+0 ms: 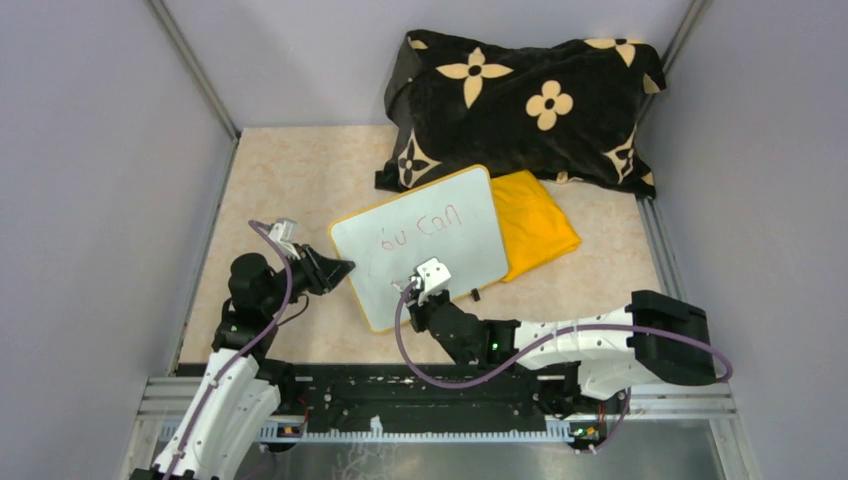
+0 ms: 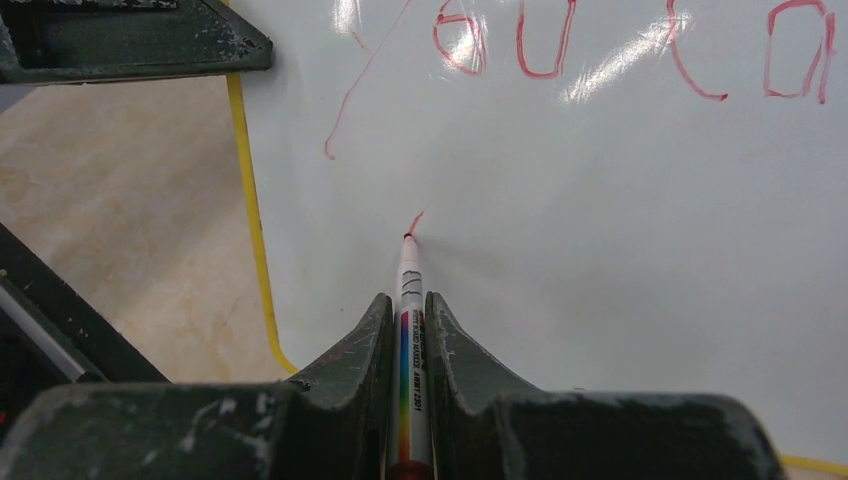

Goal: Write a sentence on the whiteboard

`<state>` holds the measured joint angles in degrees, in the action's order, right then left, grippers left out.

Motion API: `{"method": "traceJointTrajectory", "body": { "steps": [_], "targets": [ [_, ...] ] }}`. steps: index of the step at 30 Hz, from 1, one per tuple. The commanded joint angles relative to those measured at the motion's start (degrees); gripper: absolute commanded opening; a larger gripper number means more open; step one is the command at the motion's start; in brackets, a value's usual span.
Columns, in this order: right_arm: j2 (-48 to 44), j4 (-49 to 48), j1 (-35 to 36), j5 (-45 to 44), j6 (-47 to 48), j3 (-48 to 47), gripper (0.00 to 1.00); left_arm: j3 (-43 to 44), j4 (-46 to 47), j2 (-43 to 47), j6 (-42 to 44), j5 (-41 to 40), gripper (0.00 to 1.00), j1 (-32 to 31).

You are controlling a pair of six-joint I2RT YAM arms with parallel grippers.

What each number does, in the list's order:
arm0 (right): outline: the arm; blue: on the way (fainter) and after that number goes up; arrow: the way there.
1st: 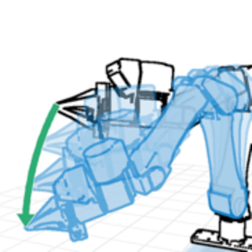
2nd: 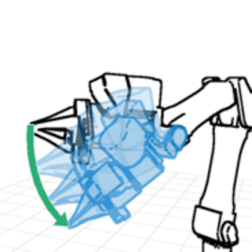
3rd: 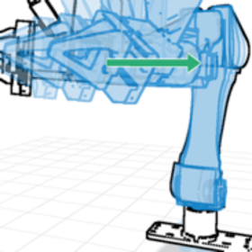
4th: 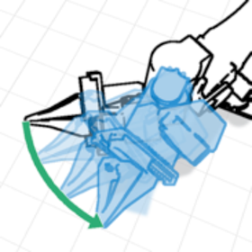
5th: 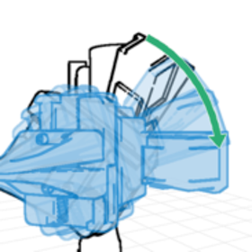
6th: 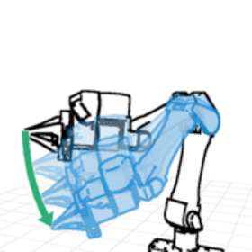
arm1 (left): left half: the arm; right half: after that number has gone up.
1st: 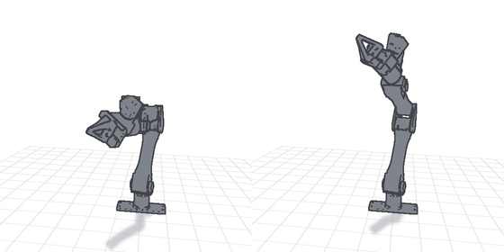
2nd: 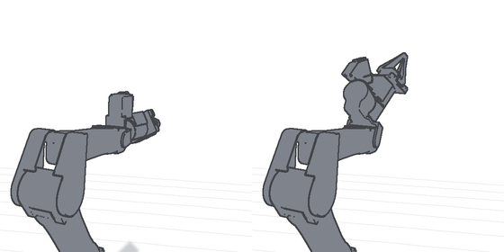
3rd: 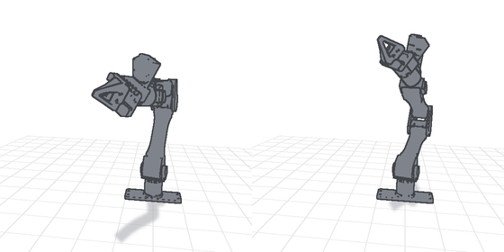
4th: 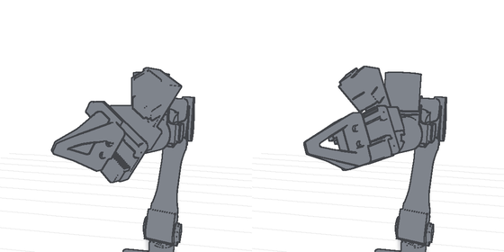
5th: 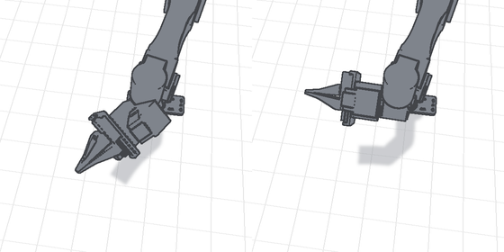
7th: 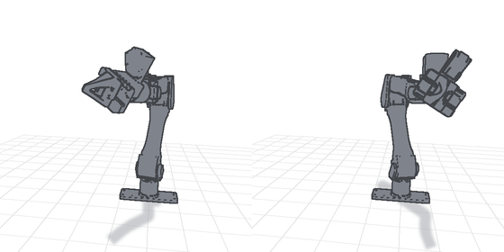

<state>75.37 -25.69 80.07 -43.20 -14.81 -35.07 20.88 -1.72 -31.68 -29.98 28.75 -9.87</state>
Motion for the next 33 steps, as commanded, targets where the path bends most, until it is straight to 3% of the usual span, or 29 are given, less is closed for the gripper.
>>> {"method": "traceJointTrajectory", "body": {
  "steps": [1, 22, 33],
  "targets": [
    [-0.09, 2.88, -0.7, 0.62, -2.8, -1.38, 0.0, -0.41, 1.28, 0.68, 0.14, 1.11, 0.34, 0.2],
    [-1.86, 7.7, 0.52, 2.22, -8.13, 1.92, 0.0, -0.43, 1.32, 0.57, 0.18, 1.43, 0.34, 0.2],
    [-1.64, 5.86, 0.71, 1.99, -6.39, 0.82, 0.0, -0.41, 1.32, 0.44, 0.18, 1.46, 0.34, 0.11]
  ]
}}
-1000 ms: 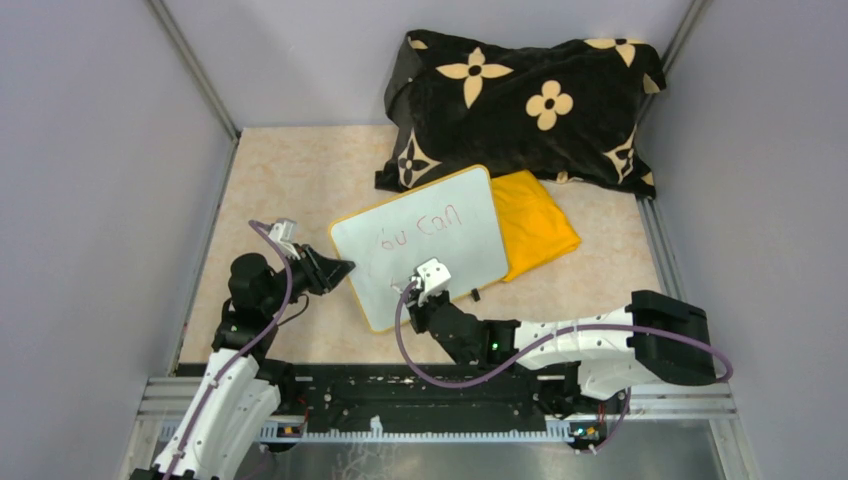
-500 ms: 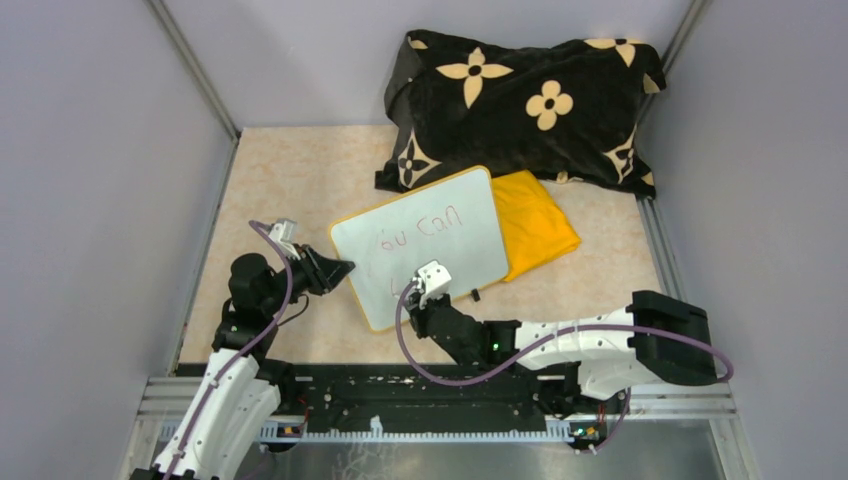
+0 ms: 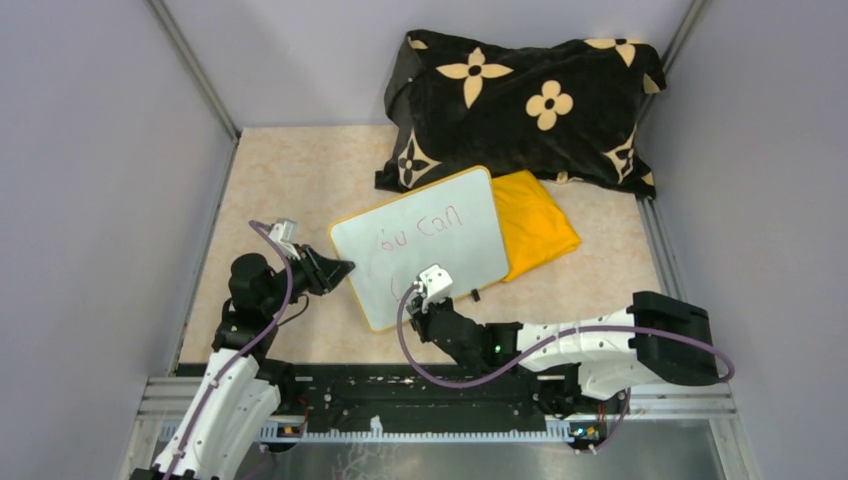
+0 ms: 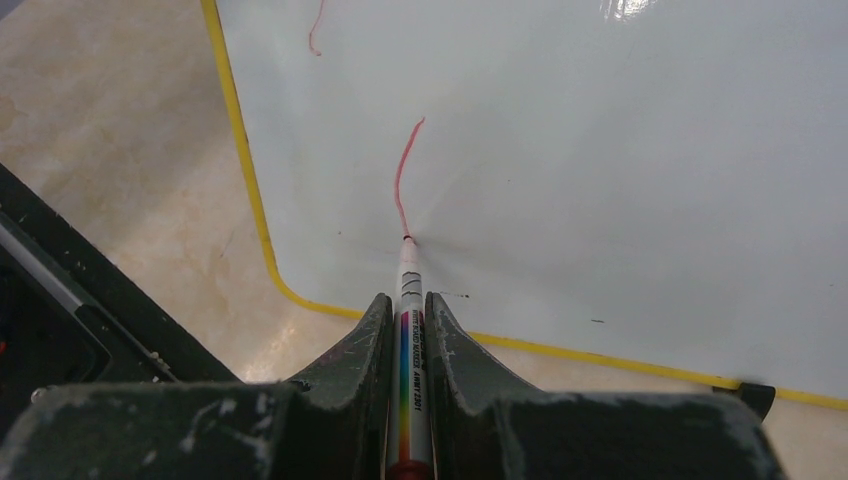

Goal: Write a sentence on the whiteboard

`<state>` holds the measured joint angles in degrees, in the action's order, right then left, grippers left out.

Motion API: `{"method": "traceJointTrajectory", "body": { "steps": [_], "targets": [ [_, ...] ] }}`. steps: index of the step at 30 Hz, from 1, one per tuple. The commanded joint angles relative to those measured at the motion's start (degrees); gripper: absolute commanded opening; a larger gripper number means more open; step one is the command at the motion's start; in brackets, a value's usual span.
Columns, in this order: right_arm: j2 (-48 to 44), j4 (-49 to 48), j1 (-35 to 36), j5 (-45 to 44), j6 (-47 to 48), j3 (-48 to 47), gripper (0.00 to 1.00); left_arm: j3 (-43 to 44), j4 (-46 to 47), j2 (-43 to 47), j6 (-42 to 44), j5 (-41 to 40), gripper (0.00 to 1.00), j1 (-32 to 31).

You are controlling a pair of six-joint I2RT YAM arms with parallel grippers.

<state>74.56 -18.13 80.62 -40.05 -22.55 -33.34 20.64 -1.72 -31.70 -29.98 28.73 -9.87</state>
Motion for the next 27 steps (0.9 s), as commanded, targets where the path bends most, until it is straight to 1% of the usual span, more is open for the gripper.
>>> {"method": "traceJointTrajectory", "body": {
  "steps": [1, 16, 27],
  "targets": [
    [-0.55, -2.07, 0.15, -1.28, 1.85, -1.38, 0.0, -0.17, 1.28, 0.42, 0.18, 1.56, 0.34, 0.11],
    [1.65, -4.78, 0.12, -1.53, 5.81, -4.64, 0.0, -0.17, 1.31, 0.33, 0.2, 1.63, 0.34, 0.02],
    [3.57, -5.95, 0.12, 2.61, 6.24, -5.8, 0.0, -0.22, 1.28, 0.39, 0.18, 1.61, 0.34, 0.02]
  ]
}}
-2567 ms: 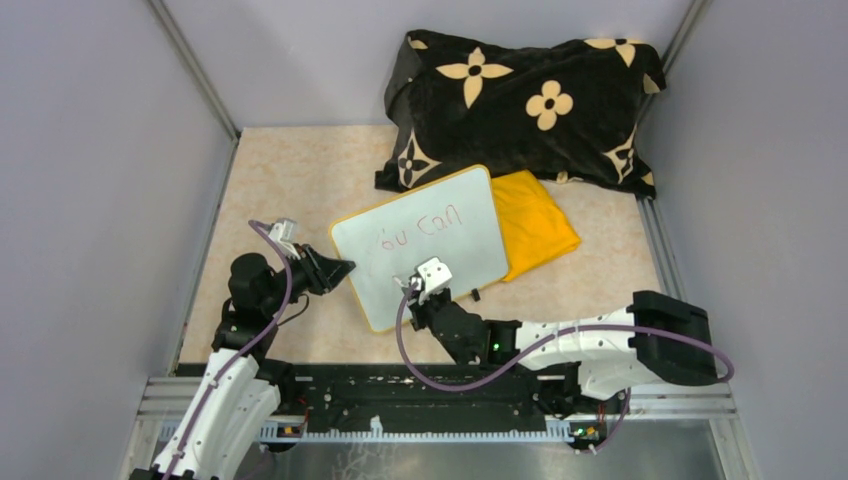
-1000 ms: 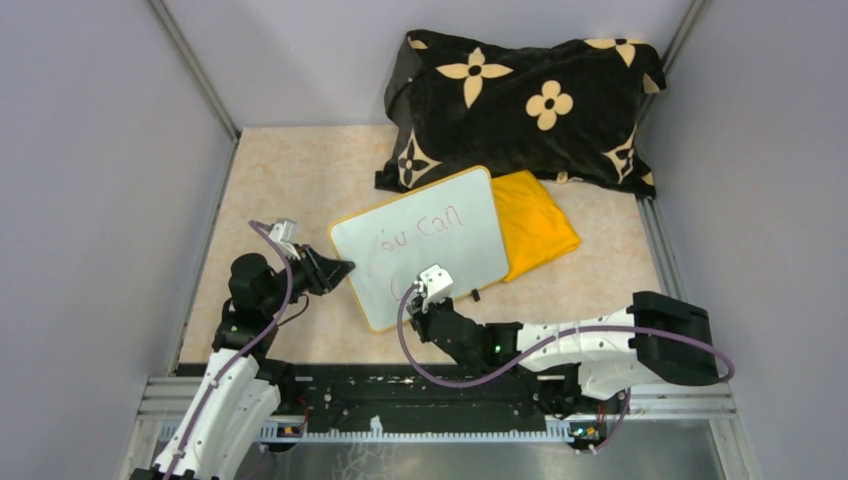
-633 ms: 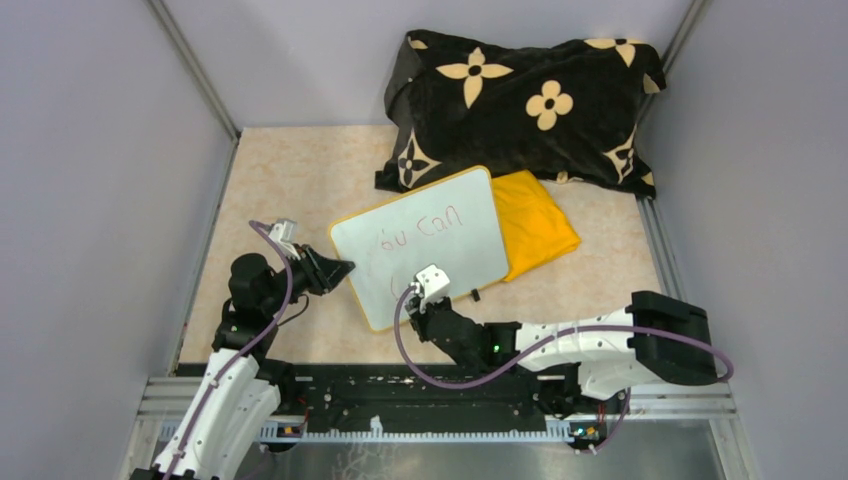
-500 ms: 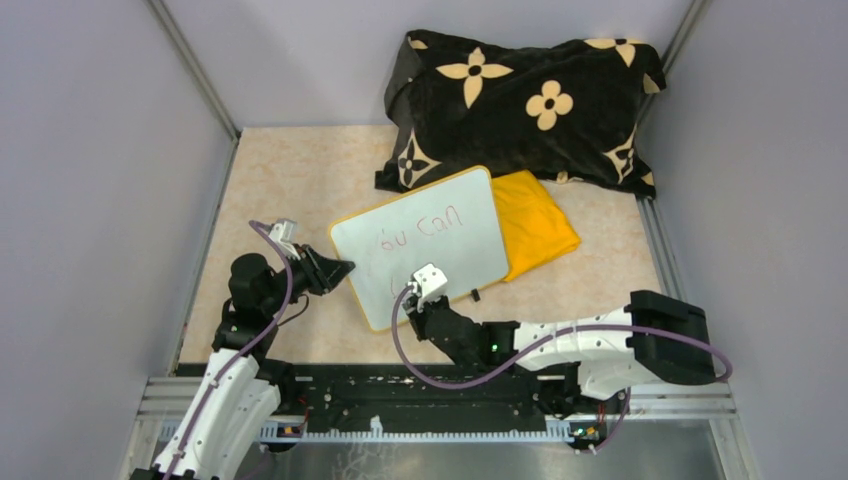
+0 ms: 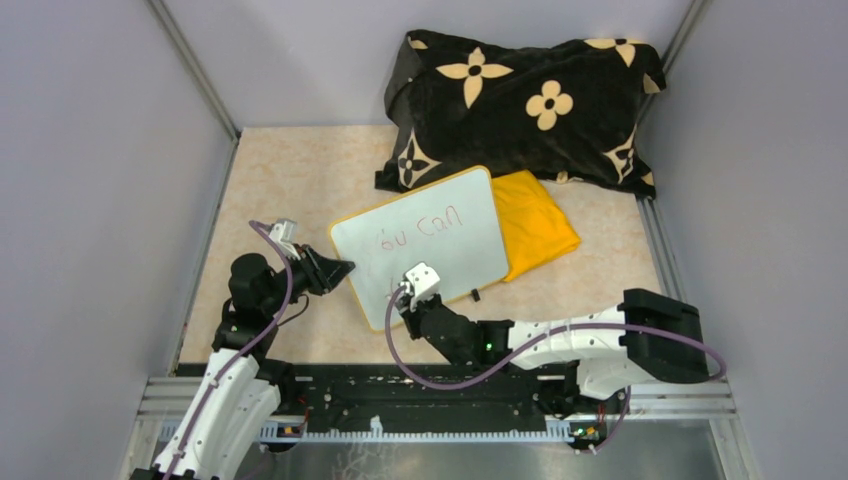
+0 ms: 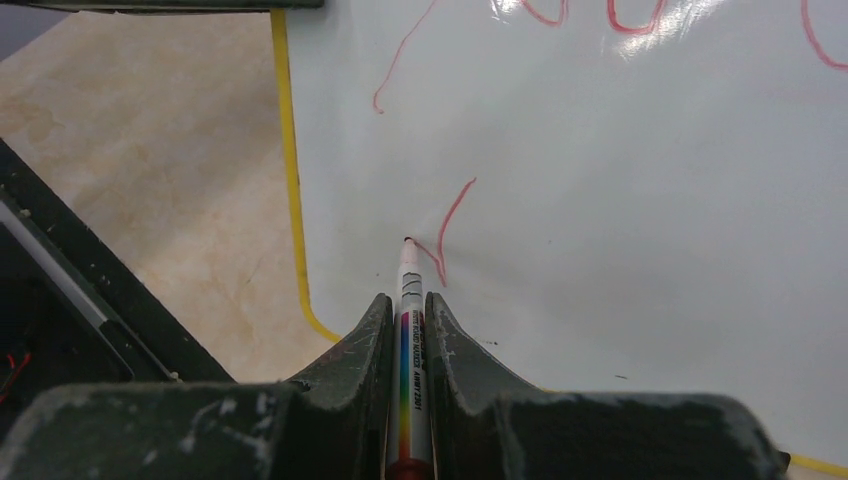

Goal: Write a sentence on the whiteboard

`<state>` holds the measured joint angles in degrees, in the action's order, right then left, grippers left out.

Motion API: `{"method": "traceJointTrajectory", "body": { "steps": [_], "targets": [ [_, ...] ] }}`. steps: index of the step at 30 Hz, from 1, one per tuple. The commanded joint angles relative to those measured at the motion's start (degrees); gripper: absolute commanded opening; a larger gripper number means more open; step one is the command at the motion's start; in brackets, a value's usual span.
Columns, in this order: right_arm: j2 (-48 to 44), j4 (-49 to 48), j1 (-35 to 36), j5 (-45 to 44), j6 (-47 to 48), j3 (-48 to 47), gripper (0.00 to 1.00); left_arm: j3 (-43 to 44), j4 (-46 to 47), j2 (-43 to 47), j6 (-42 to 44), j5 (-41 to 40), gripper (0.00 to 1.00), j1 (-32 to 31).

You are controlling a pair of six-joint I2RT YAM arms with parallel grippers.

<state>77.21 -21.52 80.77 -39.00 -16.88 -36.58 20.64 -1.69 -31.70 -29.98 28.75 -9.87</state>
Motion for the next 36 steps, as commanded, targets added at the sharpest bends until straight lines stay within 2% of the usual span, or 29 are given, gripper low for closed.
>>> {"method": "traceJointTrajectory", "body": {
  "steps": [1, 11, 19, 36],
  "targets": [
    [1.07, -2.52, -0.01, 1.79, 0.5, -2.54, 0.0, -0.25, 1.25, 0.41, 0.18, 1.6, 0.34, 0.02],
    [0.51, 1.93, -0.07, 2.73, -2.34, -0.45, 0.0, -0.25, 1.31, 0.53, 0.18, 1.47, 0.35, 0.01],
    [-2.24, 4.18, -0.13, -0.3, -3.59, 1.84, 0.0, -0.19, 1.25, 0.43, 0.18, 1.52, 0.35, -0.01],
    [-5.26, 1.74, -1.93, -1.85, -1.23, 0.64, 0.0, -0.18, 1.25, 0.66, 0.18, 1.53, 0.35, 0.0]
  ]
}}
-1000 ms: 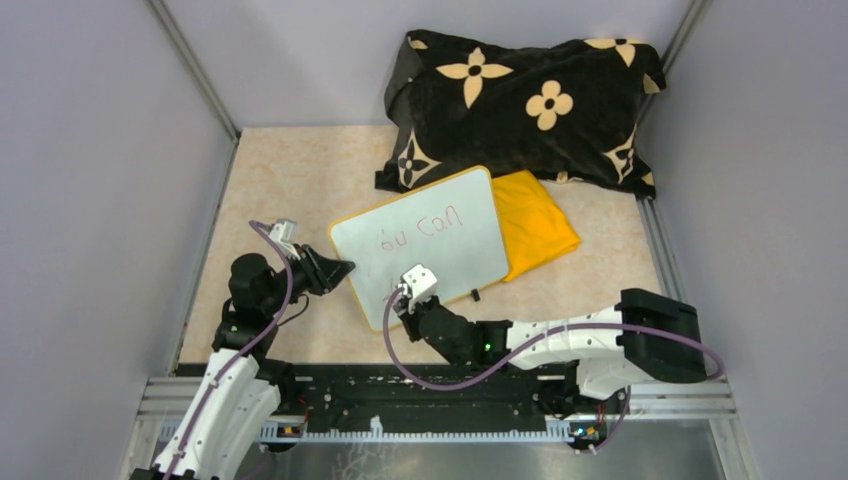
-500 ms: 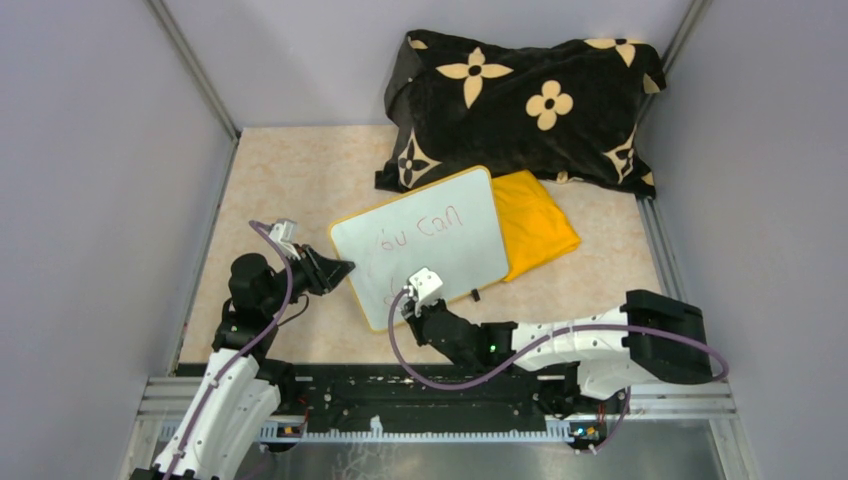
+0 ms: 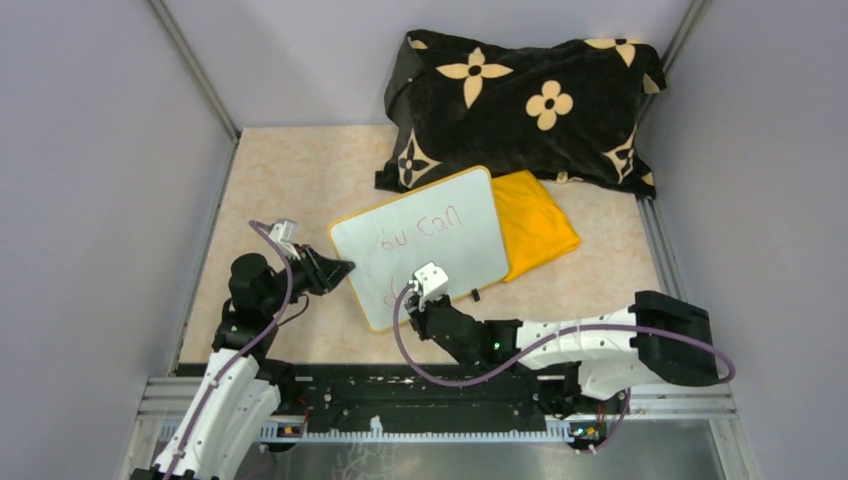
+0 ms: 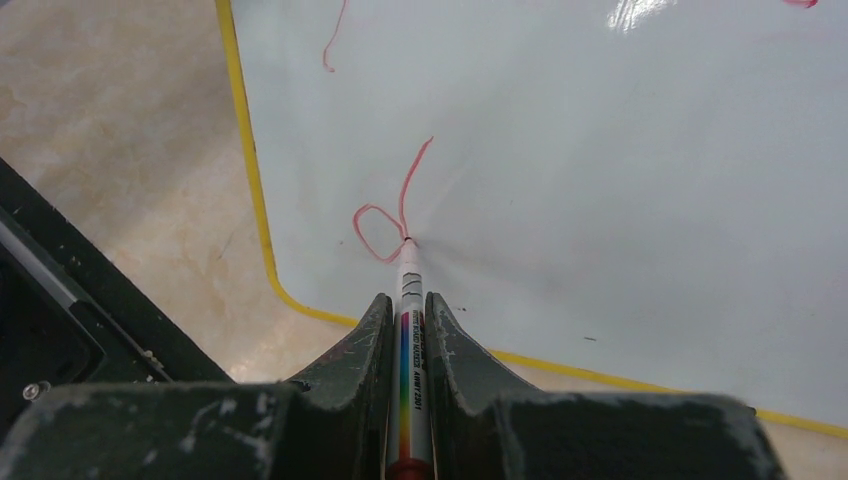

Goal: Write a sentence on the whiteboard

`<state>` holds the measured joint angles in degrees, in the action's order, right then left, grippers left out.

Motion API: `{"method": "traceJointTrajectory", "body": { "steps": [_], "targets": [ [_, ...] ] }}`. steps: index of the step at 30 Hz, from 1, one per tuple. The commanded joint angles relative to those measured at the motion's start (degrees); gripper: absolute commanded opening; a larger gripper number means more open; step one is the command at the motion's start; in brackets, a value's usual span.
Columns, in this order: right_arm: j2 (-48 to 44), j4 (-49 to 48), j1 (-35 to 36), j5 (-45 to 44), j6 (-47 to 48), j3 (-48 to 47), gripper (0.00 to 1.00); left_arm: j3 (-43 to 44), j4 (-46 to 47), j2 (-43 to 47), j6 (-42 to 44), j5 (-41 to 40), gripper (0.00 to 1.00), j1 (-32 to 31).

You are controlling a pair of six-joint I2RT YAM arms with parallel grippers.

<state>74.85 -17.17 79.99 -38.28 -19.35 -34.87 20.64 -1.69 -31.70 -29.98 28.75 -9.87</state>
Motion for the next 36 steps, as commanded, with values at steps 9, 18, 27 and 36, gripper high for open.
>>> {"method": "traceJointTrajectory", "body": {
  "steps": [9, 18, 27, 36],
  "targets": [
    [-11.46, -3.92, -1.1, -1.84, 1.34, 3.23, 0.0, -0.19, 1.25, 0.72, 0.18, 1.43, 0.35, 0.02],
    [-9.71, -4.61, -1.12, -0.52, 1.6, 2.93, 0.0, -0.17, 1.28, 0.68, 0.18, 1.43, 0.35, 0.01],
    [-6.42, -5.73, -1.35, -0.13, 1.6, 2.18, 0.0, -0.17, 1.25, 0.43, 0.18, 1.5, 0.35, -0.03],
    [-4.67, -6.22, -2.21, -0.57, 1.17, 2.35, 0.0, -0.17, 1.3, 0.2, 0.18, 1.57, 0.35, -0.04]
  ]
}}
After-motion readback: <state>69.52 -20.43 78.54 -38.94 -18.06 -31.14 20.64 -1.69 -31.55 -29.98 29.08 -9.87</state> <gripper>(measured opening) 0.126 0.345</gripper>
